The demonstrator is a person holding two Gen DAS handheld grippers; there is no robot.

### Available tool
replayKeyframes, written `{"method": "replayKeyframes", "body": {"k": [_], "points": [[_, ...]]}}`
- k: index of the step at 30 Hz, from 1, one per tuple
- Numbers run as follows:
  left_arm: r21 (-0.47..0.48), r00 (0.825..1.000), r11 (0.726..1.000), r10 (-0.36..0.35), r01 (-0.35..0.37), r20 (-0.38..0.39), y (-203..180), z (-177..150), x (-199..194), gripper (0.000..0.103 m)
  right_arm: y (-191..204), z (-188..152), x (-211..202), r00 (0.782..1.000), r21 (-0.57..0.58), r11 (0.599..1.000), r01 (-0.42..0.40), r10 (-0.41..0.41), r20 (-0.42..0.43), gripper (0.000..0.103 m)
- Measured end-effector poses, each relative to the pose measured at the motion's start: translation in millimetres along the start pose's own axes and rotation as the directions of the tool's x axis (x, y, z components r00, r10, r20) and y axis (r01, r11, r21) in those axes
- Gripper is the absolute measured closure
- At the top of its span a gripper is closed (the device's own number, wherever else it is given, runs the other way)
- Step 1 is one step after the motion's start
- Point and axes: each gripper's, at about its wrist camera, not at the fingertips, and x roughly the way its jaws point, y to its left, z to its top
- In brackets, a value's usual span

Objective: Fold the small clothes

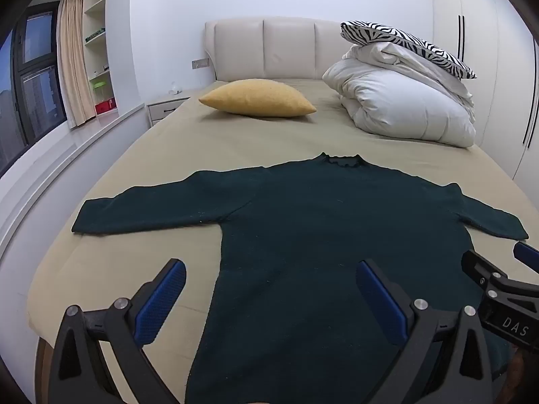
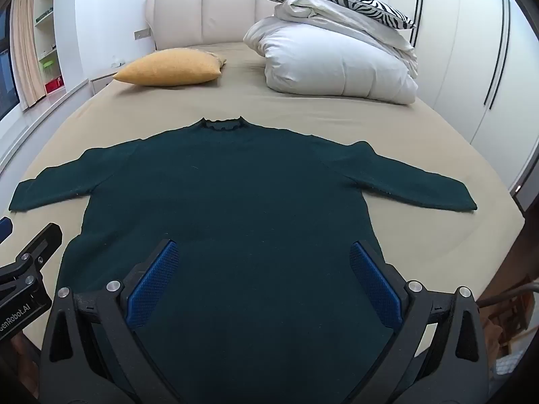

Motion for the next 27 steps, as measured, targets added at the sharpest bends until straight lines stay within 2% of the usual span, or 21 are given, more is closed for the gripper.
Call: {"method": "replayKeyframes", "body": {"k": [7, 9, 27], "points": [[-0.011, 1.000, 1.000, 0.007, -0.007, -0.008, -9, 2, 2, 0.000, 1, 0, -2, 1.000, -0.001, 1.000, 0.000, 0.000, -0.002, 0.000], [-0.018, 1.000, 1.000, -0.020, 0.020, -0.004, 0, 2, -1, 0.000, 0, 0, -1, 1.000, -0.005, 1.000, 0.000, 0.000, -0.002, 0.000], [-0.027, 1.000, 0.999, -0.031, 0.031, -0.004, 2, 0, 3, 0.000, 7, -4, 2, 1.000, -0.008, 1.000, -0.006, 0.006, -0.017, 0.000]]}}
